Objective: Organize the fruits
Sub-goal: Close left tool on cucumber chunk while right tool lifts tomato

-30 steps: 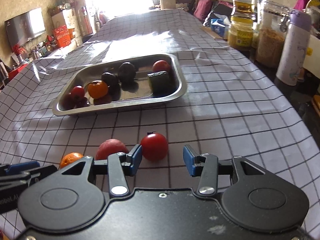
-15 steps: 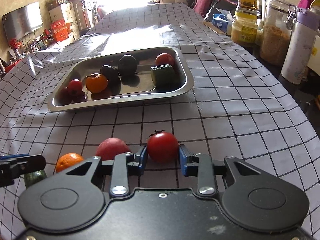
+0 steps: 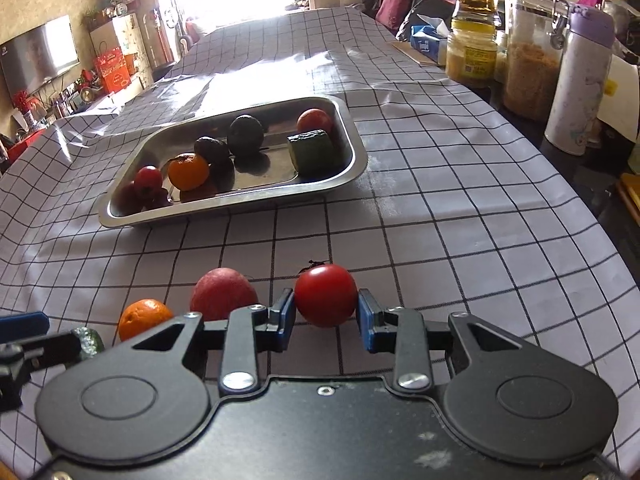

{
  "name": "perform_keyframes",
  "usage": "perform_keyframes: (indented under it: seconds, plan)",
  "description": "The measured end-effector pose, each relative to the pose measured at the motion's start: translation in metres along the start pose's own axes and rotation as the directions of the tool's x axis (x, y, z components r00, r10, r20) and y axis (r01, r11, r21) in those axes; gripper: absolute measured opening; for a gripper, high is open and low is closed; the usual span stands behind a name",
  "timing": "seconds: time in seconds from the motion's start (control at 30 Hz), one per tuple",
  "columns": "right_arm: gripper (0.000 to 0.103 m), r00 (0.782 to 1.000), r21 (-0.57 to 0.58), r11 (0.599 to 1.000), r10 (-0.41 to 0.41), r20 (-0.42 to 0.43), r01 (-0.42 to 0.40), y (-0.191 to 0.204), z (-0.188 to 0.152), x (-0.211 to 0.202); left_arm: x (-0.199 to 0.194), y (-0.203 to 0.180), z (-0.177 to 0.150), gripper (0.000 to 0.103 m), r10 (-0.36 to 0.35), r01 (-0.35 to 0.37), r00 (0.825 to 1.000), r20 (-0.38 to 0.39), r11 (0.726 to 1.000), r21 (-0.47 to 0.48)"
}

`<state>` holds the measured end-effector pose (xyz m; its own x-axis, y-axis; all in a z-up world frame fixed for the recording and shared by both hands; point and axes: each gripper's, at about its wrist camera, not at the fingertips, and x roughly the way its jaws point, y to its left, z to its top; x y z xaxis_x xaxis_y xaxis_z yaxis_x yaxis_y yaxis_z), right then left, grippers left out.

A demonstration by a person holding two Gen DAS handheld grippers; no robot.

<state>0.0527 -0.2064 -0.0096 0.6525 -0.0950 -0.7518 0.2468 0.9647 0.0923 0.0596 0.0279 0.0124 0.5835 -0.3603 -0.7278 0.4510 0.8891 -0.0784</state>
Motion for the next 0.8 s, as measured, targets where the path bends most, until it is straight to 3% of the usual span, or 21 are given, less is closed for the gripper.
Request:
perform_keyframes:
  seconds: [0.2, 0.37, 0.57, 0.8]
  plan:
    - [0.034, 1.0, 0.009, 1.0, 0.01, -0.004, -0.01, -0.003, -0.005, -0.008, -0.001, -0.008, -0.003, 0.062, -0.069, 0.07, 0.997, -0.018, 0.994, 0.087]
    - [0.034, 1.0, 0.003, 1.0, 0.013, -0.008, -0.013, -0.002, -0.008, -0.011, 0.005, -0.013, -0.004, 0.062, -0.036, 0.038, 0.999, -0.02, 0.991, 0.127]
    - [0.034, 0.999, 0.004, 1.0, 0.02, -0.025, -0.02, -0.002, -0.008, -0.01, 0.02, -0.012, -0.004, 0.062, -0.034, 0.041, 0.997, -0.063, 0.991, 0.124]
    - [0.034, 0.997, 0.011, 0.999, 0.044, -0.069, -0.043, -0.001, -0.008, -0.008, 0.032, -0.004, 0.001, 0.062, -0.042, 0.047, 0.992, -0.118, 0.998, 0.047]
